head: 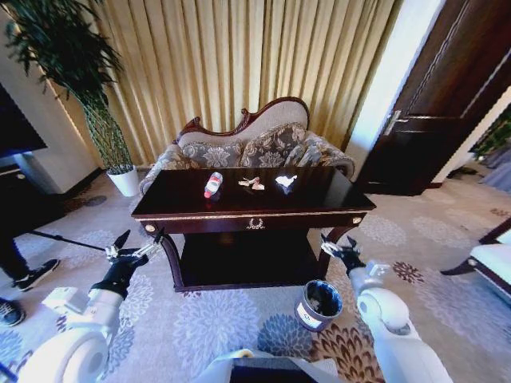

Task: Move to the front of the table and place the trash on the table into the trash bin.

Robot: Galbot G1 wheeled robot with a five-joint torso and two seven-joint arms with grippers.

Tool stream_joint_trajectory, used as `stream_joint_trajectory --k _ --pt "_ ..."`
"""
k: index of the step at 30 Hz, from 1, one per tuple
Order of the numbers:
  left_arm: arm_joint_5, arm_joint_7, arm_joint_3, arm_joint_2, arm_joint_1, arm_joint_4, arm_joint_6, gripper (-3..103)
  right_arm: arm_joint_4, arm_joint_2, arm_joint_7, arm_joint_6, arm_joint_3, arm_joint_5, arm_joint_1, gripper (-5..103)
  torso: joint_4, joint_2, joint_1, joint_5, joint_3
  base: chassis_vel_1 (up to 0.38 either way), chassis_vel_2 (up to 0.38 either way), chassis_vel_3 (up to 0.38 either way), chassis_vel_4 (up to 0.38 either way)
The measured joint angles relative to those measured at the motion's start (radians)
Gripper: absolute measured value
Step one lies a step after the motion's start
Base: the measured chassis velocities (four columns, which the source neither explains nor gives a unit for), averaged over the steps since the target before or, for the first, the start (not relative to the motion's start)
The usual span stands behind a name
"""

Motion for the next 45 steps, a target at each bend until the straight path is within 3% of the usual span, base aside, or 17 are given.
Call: stream_joint_trajectory --k 9,24,38,45 --pt "-0.001 -0.005 -0.010 -0.003 0.003 0.000 -0.002 100 0.149 0.010 0.002 -0.055 -0.007 -0.036 -0.019 100 0.0000 0.000 0.000 -0.0001 0.000 0.000 0.000 0.000 0.000" --pt "-0.004 -0.007 -0.023 0.006 0.003 0.000 0.004 100 0.124 0.014 -0.007 -0.073 -0.028 -0.038 -0.005 100 0.0001 0.000 0.000 0.0000 0.000 -0.023 0.035 0.030 -0.028" --pt "-0.005 -0.007 -0.013 -0.001 0.004 0.000 0.005 100 0.140 0.009 -0.015 -0.094 -0.028 -0.018 -0.004 100 0.0000 0.000 0.000 0.0000 0.000 -0.177 0.179 0.176 -0.178" --pt "-0.005 -0.007 -0.013 -0.003 0.006 0.000 0.005 100 0.132 0.002 -0.012 -0.129 -0.028 0.030 0.011 100 0.0000 0.000 0.000 0.0000 0.000 -0.058 0.060 0.067 -0.066"
